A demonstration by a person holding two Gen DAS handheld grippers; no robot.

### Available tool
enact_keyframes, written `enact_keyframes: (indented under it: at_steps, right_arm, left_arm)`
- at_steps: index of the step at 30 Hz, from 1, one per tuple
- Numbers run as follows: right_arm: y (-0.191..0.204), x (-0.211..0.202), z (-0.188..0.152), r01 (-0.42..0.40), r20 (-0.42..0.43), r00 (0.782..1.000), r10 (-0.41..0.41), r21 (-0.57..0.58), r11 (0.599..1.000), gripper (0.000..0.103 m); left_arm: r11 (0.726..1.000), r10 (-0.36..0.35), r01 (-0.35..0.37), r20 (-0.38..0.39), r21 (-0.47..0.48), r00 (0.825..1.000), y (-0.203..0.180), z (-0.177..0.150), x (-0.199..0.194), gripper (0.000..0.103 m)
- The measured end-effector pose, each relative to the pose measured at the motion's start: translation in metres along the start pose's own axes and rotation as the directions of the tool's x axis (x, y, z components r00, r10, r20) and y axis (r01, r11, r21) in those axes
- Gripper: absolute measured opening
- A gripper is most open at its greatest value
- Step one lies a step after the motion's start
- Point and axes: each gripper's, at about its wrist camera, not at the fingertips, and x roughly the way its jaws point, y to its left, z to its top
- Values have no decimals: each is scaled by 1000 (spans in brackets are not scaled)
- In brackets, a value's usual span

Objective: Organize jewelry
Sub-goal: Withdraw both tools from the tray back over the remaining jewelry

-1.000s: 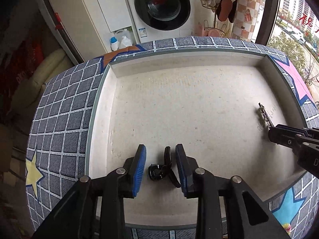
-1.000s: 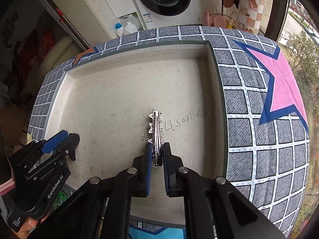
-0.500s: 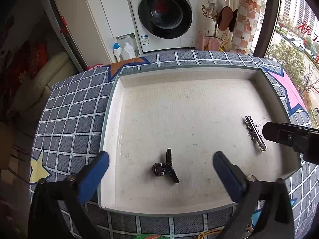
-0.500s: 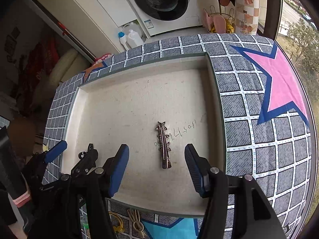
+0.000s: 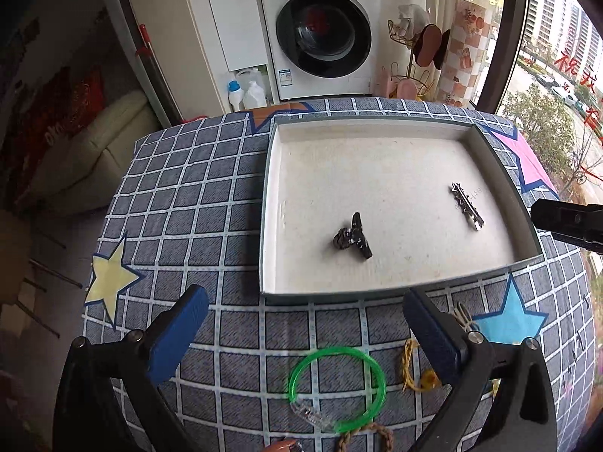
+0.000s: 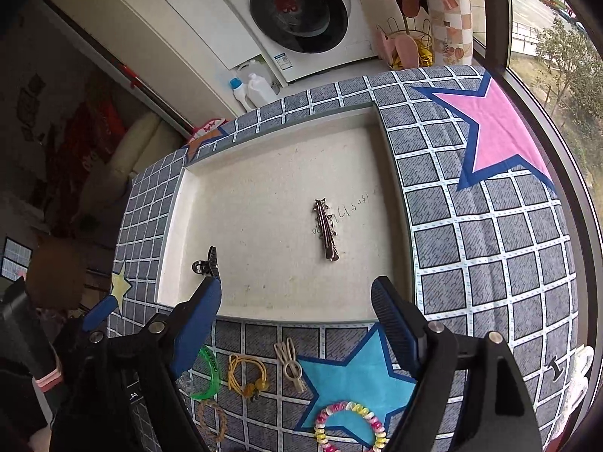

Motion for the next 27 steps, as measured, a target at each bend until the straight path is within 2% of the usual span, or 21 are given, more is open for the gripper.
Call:
enact_keyframes:
  at_steps: [5,13,19,27]
  right_arm:
    - [-2,-16,-23,2,13,1000,-3,18,1000,85]
    - [-3,-31,-63,22,6,1000,-22,29,999,86]
    - [-4,-31,-94,36,-70,997,-33,36,999,86]
    - [2,-20,-142,81,-193,978,-78,7,997,86]
  left_arm:
    - [999,29,-30,-30,-15,999,17,-29,-13,103]
    - [998,31,-36,-103,-46,994,32,-80,-20,103]
    - [997,23,-35,-163,-70,986,40,-110,-18,103]
    - [994,28,-49,-217,-95,976,47,-130,-6,103]
